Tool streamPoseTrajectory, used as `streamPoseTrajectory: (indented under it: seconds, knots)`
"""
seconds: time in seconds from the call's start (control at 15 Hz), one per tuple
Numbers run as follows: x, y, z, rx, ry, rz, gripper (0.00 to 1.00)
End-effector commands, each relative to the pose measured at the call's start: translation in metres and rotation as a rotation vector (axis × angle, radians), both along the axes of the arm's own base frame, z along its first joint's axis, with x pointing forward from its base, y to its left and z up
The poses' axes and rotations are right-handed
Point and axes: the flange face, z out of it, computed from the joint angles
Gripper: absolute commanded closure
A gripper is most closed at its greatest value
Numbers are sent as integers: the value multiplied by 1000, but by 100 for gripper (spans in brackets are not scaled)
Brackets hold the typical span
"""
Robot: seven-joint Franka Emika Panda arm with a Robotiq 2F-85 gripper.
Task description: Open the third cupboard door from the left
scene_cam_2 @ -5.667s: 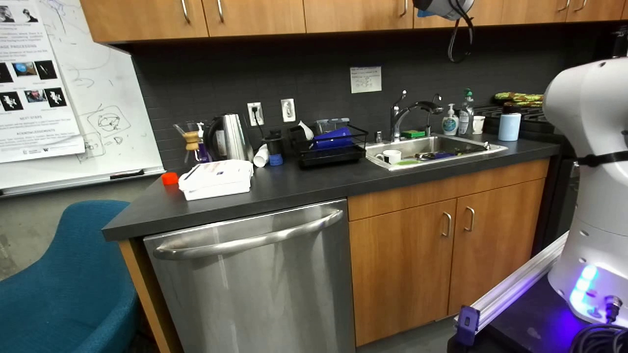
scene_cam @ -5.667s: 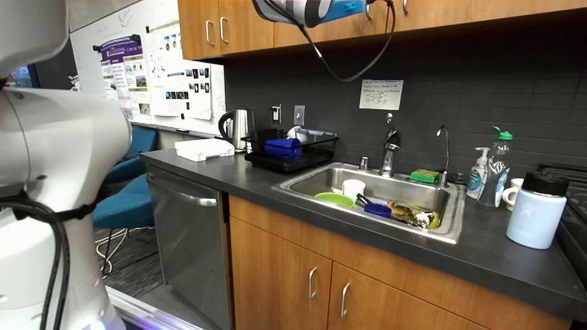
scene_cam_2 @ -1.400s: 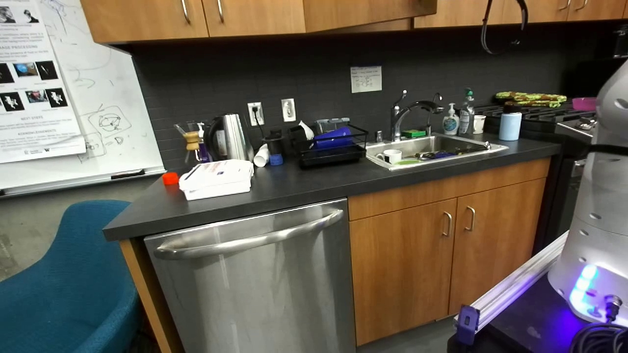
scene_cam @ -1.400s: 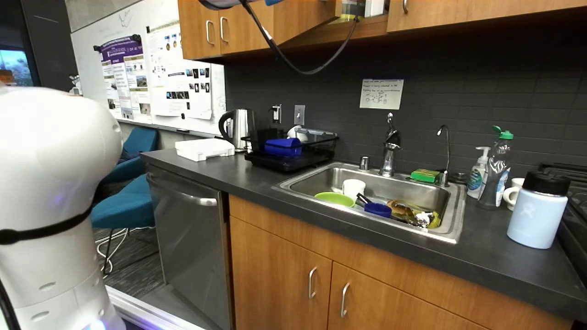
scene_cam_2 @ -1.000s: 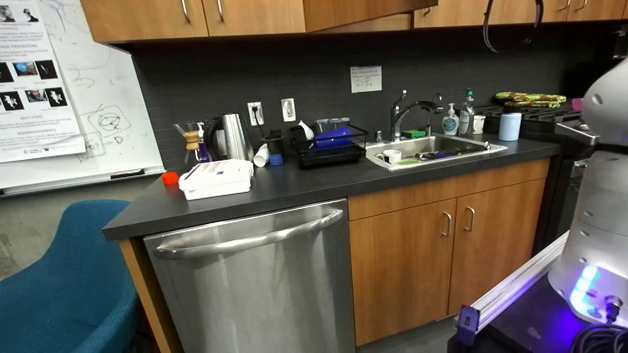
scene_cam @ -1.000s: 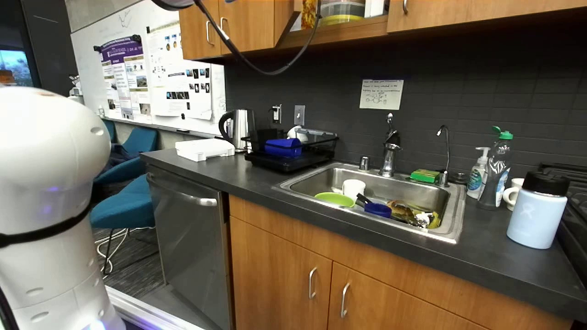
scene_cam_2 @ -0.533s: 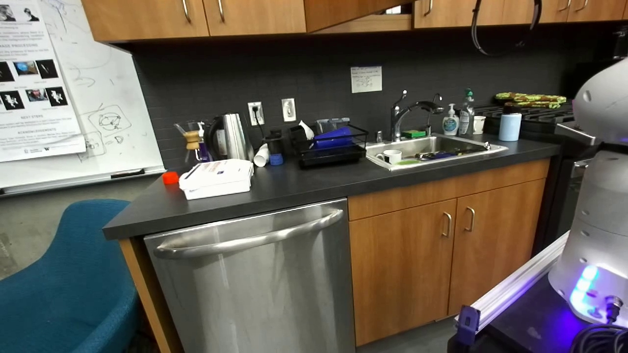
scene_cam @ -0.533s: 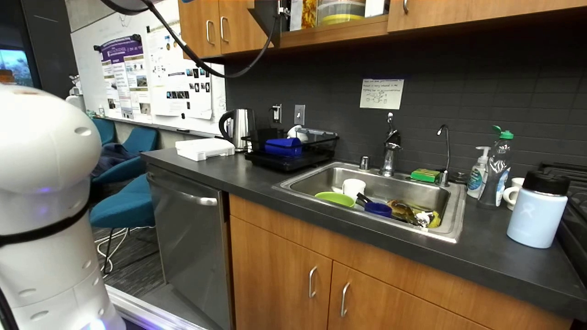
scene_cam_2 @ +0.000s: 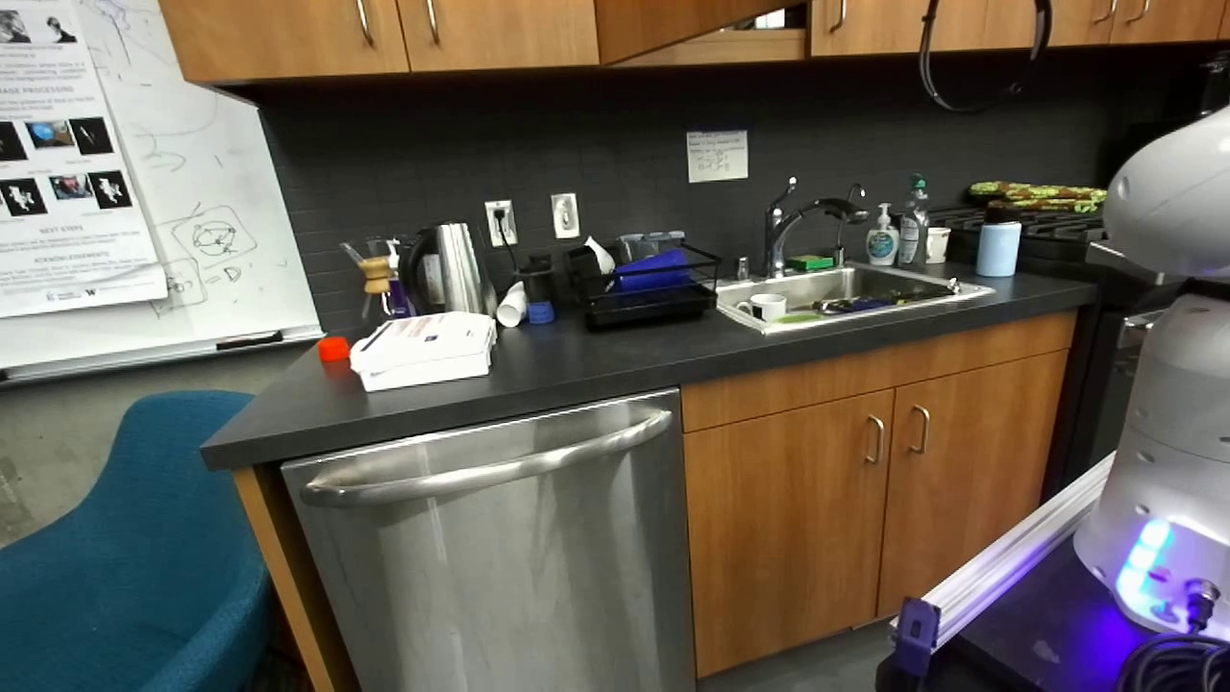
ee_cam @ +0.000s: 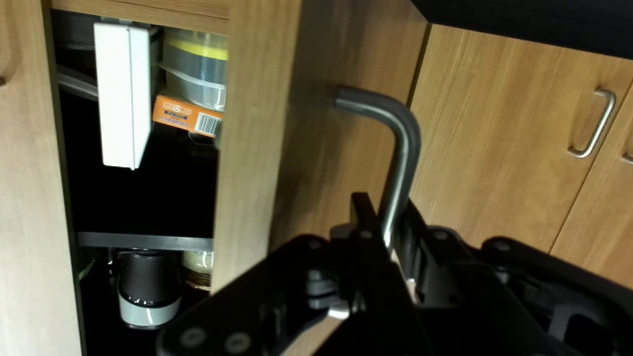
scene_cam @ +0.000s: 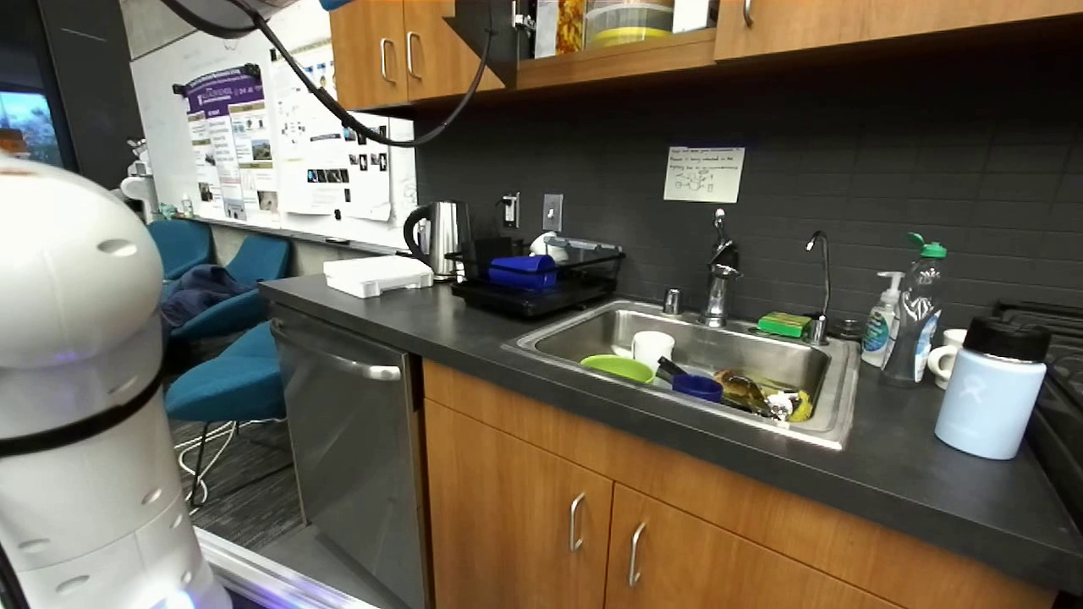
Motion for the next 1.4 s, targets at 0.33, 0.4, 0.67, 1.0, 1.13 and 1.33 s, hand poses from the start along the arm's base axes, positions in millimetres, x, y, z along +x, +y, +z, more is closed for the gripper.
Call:
streamPoseTrajectory:
  seconds: [0.33,0.4,0.67,1.0,1.13,1.33]
  knots:
    - [-5,94,4,-140,-59,14,97]
    - [-4,101,1,-141,-60,3,97]
    - [-4,121,-2,-146,-63,-41,97]
    - [-3,136,-3,-144,-60,-84,97]
    - [-3,142,-6,-145,-59,-95,97]
    - [-3,149,-6,-145,-59,-109,97]
